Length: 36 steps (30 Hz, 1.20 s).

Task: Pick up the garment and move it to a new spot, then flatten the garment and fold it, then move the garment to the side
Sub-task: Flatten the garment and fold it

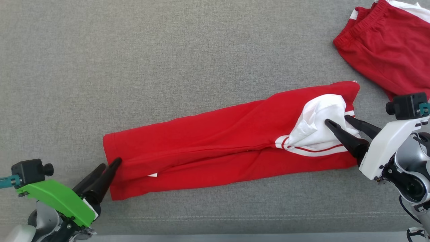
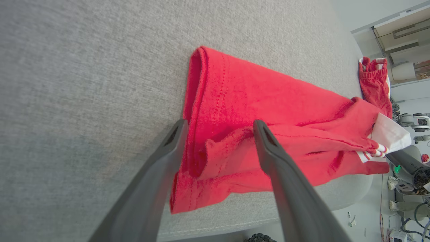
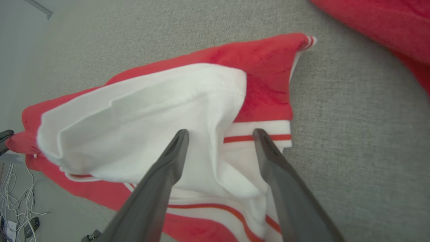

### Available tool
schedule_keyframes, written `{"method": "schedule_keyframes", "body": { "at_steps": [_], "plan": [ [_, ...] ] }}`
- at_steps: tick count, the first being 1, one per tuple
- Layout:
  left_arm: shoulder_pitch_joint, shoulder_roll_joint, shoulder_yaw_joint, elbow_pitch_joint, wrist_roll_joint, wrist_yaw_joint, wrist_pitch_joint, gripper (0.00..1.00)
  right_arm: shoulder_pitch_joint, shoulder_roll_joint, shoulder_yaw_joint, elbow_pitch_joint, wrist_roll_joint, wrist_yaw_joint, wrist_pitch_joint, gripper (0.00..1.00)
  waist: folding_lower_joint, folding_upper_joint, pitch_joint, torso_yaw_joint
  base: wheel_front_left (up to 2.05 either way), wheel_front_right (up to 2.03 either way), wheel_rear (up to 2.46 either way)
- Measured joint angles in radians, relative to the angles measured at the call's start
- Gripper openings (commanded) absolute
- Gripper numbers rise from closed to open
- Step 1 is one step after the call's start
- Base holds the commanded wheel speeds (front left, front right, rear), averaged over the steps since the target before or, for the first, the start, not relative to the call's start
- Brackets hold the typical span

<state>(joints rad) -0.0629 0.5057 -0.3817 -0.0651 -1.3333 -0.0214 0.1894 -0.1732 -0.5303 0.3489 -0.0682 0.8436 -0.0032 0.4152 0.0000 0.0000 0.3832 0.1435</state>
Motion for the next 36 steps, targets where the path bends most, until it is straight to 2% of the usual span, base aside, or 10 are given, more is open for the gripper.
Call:
{"method": "schedule_keyframes", "body": {
  "at_steps": [8,14,18,22,28,36],
  "plan": [
    [0.000,0.011,0.039,0.028,0.002,0.022,-0.040,1.00,-0.001,0.020,-0.011,0.021,-0.001,0.000,-0.038,1.00,0.0000,0.0000,-0.034,-0.021,0.00,0.00,0.00],
    [0.007,0.012,0.086,0.034,0.007,0.038,-0.092,1.00,0.010,0.057,-0.057,0.004,0.014,-0.018,-0.102,1.00,0.0000,0.0000,-0.067,-0.039,0.00,0.00,0.00],
    [0.023,0.050,0.135,0.017,0.107,0.076,-0.170,1.00,0.058,0.117,-0.092,-0.032,0.062,-0.040,-0.158,1.00,0.0000,0.0000,-0.083,-0.062,0.00,0.00,0.00],
    [0.037,0.069,0.127,-0.046,0.176,0.087,-0.204,1.00,0.141,0.170,-0.107,-0.049,0.098,-0.052,-0.207,1.00,0.0000,0.0000,-0.091,-0.088,0.00,0.00,0.00],
    [0.049,0.083,0.093,-0.107,0.278,0.105,-0.242,1.00,0.215,0.228,-0.095,-0.039,0.116,-0.051,-0.268,1.00,0.0000,0.0000,-0.086,-0.117,0.00,0.00,0.00],
    [0.052,0.061,0.101,-0.156,0.351,0.123,-0.316,1.00,0.280,0.308,-0.114,0.017,0.164,-0.041,-0.356,1.00,0.0000,0.0000,-0.093,-0.135,0.00,0.00,0.00]
  ]
}}
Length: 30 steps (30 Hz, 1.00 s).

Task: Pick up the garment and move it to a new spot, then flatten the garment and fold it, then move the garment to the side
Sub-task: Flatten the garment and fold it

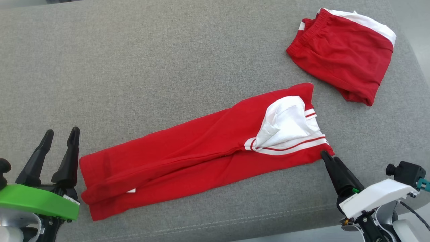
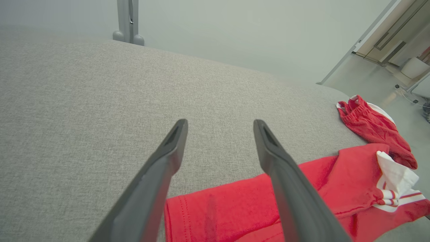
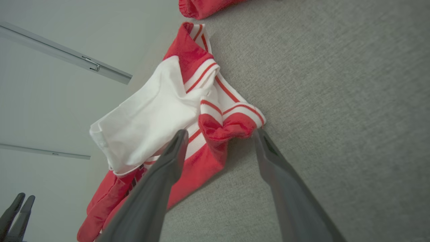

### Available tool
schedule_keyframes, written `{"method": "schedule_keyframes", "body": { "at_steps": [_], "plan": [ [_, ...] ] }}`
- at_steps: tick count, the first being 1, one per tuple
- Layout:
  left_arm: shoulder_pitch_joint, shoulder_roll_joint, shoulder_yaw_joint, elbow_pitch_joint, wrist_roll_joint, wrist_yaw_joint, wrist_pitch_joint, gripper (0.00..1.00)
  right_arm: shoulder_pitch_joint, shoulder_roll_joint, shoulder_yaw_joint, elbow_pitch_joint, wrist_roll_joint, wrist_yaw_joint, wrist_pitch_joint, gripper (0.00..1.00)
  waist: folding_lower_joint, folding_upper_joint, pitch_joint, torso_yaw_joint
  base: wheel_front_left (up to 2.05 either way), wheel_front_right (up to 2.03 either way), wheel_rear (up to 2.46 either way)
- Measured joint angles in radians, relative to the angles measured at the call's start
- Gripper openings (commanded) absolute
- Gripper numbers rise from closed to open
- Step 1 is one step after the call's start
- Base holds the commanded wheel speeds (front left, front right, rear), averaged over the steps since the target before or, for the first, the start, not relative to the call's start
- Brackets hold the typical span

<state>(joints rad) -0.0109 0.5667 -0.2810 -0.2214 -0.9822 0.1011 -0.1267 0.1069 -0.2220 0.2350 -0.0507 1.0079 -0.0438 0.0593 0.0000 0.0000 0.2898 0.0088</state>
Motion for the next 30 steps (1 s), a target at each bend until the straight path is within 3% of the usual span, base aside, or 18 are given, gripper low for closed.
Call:
{"method": "schedule_keyframes", "body": {
  "at_steps": [8,16,30],
  "plan": [
    [0.056,-0.043,0.039,0.004,0.089,0.018,-0.092,1.00,0.030,0.062,0.001,0.043,0.048,0.046,-0.052,1.00,0.0000,0.0000,-0.004,-0.003,0.00,0.00,0.00],
    [0.072,-0.108,0.043,0.015,0.138,0.022,-0.104,1.00,0.022,0.100,-0.014,0.126,0.103,0.096,-0.087,1.00,0.0000,0.0000,-0.014,0.006,0.00,0.00,0.00],
    [0.073,-0.176,0.072,0.052,0.215,0.023,-0.116,1.00,-0.063,0.121,-0.027,0.263,0.163,0.142,-0.103,1.00,0.0000,0.0000,-0.028,0.072,0.00,0.00,0.00]
  ]
}}
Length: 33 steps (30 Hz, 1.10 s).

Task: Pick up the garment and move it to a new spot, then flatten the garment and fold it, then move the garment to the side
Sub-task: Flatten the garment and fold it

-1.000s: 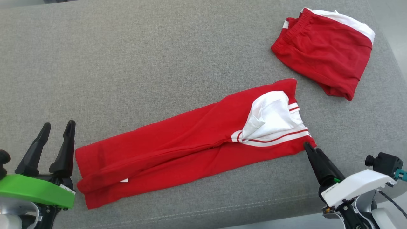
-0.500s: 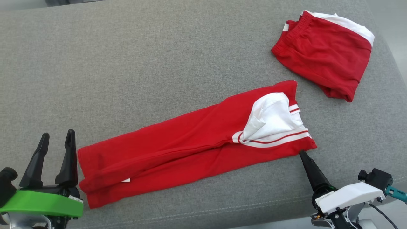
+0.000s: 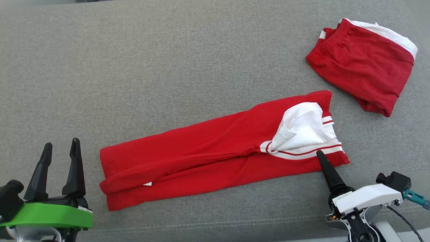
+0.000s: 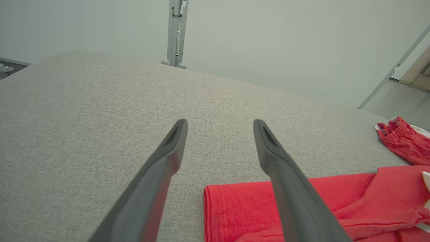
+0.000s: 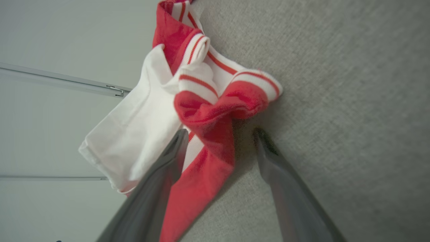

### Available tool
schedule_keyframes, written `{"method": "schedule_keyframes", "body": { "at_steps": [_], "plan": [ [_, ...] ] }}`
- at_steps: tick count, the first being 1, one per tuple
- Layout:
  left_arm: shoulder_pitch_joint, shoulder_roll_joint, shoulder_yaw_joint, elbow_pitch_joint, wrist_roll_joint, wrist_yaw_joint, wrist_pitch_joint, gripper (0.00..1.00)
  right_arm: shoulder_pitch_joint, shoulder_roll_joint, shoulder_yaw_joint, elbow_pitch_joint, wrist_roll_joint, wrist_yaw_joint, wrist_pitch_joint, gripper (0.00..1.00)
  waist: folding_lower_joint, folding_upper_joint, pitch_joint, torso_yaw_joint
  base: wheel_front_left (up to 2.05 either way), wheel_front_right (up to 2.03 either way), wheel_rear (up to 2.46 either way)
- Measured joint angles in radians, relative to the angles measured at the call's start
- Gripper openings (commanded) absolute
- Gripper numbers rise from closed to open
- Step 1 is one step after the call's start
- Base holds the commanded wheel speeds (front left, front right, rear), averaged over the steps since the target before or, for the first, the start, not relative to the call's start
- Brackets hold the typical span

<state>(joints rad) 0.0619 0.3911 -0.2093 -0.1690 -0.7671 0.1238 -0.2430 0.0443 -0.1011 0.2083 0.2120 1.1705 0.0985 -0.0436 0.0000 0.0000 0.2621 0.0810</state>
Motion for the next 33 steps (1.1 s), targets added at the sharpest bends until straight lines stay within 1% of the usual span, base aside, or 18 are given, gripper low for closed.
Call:
{"method": "schedule_keyframes", "body": {
  "at_steps": [5,7,15,22,29,32,33],
  "plan": [
    [0.000,-0.030,0.012,0.006,0.036,0.000,-0.005,1.00,-0.041,0.000,0.011,0.030,0.000,0.007,0.000,1.00,0.0000,0.0000,-0.005,0.026,0.00,0.00,0.00],
    [0.002,-0.037,0.011,0.007,0.042,0.000,-0.005,1.00,-0.048,-0.001,0.010,0.042,0.000,0.015,0.000,1.00,0.0000,0.0000,-0.007,0.035,0.00,0.00,0.00],
    [0.021,-0.064,0.014,0.023,0.051,0.000,-0.005,1.00,-0.091,-0.007,0.009,0.083,0.000,0.016,-0.009,1.00,0.0000,0.0000,-0.014,0.062,0.00,0.00,0.00],
    [0.039,-0.085,0.018,0.026,0.057,0.000,-0.006,1.00,-0.108,-0.007,-0.006,0.103,0.033,0.020,-0.018,1.00,0.0000,0.0000,-0.016,0.064,0.00,0.00,0.00],
    [0.040,-0.089,0.023,0.015,0.063,0.000,-0.006,1.00,-0.146,-0.002,-0.021,0.124,0.063,0.024,-0.019,1.00,0.0000,0.0000,-0.001,0.055,0.00,0.00,0.00],
    [0.039,-0.091,0.022,0.009,0.082,0.000,-0.006,1.00,-0.170,-0.002,-0.025,0.139,0.072,0.024,-0.019,1.00,-0.0001,0.0000,0.008,0.053,0.00,0.00,0.00],
    [0.039,-0.093,0.019,0.009,0.092,0.000,-0.006,1.00,-0.186,-0.003,-0.026,0.153,0.072,0.024,-0.019,0.48,0.0000,0.0000,0.011,0.053,0.00,0.00,0.00]
  ]
}}
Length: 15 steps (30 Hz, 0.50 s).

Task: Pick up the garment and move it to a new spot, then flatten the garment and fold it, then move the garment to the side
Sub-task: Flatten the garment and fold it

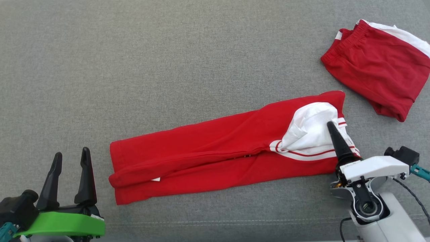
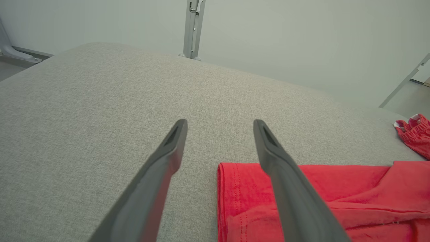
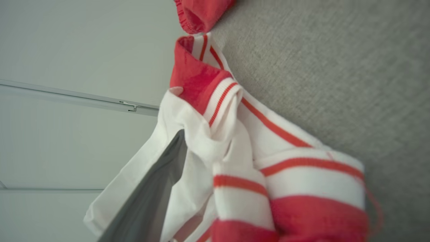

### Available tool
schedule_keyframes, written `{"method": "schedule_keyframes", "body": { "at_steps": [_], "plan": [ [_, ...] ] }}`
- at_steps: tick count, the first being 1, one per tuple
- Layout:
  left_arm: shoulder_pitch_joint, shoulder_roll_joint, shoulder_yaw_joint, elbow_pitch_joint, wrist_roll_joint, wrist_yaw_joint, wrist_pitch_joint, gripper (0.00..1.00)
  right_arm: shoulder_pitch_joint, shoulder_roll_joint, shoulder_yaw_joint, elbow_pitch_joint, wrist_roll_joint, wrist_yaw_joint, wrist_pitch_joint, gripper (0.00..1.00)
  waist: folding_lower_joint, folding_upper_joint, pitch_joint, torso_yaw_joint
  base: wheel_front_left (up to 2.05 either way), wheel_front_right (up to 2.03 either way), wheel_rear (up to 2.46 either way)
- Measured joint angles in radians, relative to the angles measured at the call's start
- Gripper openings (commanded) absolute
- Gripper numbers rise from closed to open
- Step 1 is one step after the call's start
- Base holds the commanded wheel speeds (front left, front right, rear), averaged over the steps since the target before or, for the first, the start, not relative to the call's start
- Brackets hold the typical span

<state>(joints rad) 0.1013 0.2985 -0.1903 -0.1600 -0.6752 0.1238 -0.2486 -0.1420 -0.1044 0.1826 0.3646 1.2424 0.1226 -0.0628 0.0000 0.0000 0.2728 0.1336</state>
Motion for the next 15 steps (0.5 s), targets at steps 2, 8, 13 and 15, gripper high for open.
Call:
{"method": "schedule_keyframes", "body": {
  "at_steps": [2,8,13,15],
  "plan": [
    [0.000,-0.002,-0.001,0.000,0.002,0.000,0.000,1.00,-0.019,-0.005,-0.006,0.008,0.000,0.000,-0.006,0.00,0.0000,0.0000,0.001,0.000,0.00,0.00,0.00],
    [0.000,-0.018,0.016,0.002,0.002,0.000,0.000,1.00,-0.045,-0.024,-0.006,0.011,0.018,0.000,-0.006,0.00,0.0000,0.0000,-0.002,-0.001,0.00,0.00,0.00],
    [0.000,-0.031,0.033,0.001,0.002,0.000,0.000,1.00,-0.044,-0.046,0.004,-0.010,0.021,0.000,-0.006,0.00,0.0001,0.0000,-0.001,-0.012,0.00,0.00,0.00],
    [0.000,-0.035,0.034,0.000,0.002,0.000,0.000,1.00,-0.044,-0.073,0.006,-0.026,0.013,0.000,-0.006,0.00,0.0000,0.0000,0.000,-0.018,0.00,0.00,0.00]
  ]
}}
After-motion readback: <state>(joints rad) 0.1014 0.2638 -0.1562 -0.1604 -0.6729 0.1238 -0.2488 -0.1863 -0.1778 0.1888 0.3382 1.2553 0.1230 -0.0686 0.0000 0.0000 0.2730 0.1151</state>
